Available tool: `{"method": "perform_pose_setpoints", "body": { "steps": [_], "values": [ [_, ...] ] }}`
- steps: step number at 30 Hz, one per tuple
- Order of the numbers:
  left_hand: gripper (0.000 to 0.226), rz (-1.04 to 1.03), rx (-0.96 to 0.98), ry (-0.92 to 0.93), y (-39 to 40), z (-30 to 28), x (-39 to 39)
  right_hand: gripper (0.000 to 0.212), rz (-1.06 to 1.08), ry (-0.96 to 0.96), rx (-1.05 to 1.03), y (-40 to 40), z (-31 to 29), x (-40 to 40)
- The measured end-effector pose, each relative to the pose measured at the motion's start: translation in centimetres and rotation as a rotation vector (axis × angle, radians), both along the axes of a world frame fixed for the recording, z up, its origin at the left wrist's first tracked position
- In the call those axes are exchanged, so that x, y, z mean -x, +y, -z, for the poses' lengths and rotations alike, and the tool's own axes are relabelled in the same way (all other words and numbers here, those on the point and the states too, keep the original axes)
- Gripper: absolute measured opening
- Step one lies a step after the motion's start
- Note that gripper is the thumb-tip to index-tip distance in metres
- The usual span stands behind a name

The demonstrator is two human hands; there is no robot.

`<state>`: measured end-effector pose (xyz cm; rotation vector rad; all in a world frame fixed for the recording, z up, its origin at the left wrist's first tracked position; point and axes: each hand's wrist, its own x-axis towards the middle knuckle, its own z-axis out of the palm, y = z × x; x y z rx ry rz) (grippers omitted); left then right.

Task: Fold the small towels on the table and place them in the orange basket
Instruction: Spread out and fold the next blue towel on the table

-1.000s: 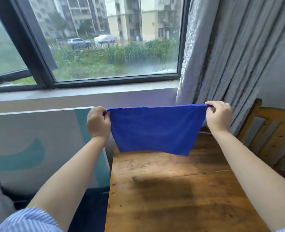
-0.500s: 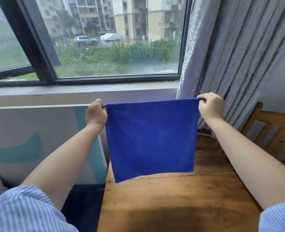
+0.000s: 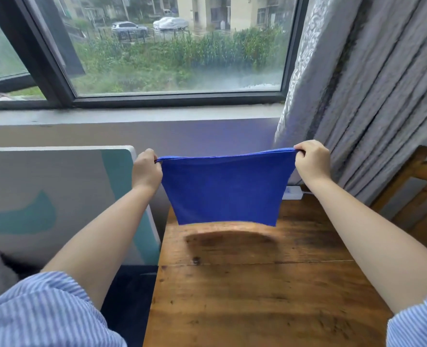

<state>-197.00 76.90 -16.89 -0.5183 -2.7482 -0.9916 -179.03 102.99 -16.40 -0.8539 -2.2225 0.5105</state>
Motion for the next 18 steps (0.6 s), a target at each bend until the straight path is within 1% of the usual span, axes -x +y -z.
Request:
{"method": "perform_pose_setpoints", "body": {
  "steps": [2,5,8,9,10,11,13,15,18],
  "values": [
    [0.016,0.032,0.037,-0.001,-0.8,1.4,0.3,0.029,-0.026,-0.037,-0.001,-0.2,1.0,-0.4],
    [0.015,0.106,0.121,-0.021,-2.4,3.9,-0.2,0.026,-0.064,-0.16,-0.023,-0.6,3.5,-2.0],
    [0.009,0.209,0.273,-0.088,-4.2,7.2,-1.7,0.028,-0.088,-0.302,0.002,-1.6,7.0,-4.2],
    [0.006,0.268,0.342,-0.117,-4.8,8.4,-2.2,0.031,-0.105,-0.381,0.014,-2.0,8.1,-5.0],
    [0.013,0.333,0.415,-0.154,-5.4,9.5,-2.8,0.033,-0.138,-0.488,0.029,-2.3,9.1,-5.9],
    [0.025,0.402,0.491,-0.197,-6.1,10.8,-3.6,0.032,-0.188,-0.604,0.036,-2.8,10.5,-7.0],
    [0.043,0.541,0.642,-0.281,-7.2,12.9,-5.1,0.024,-0.282,-0.843,0.059,-3.7,12.8,-9.1],
    [0.047,0.637,0.804,-0.317,-8.3,15.2,-6.9,0.022,-0.362,-1.002,0.083,-5.1,15.4,-11.4],
    [0.043,0.74,1.049,-0.333,-10.0,18.7,-9.6,0.023,-0.441,-1.184,0.086,-8.1,19.1,-14.9]
  ]
}}
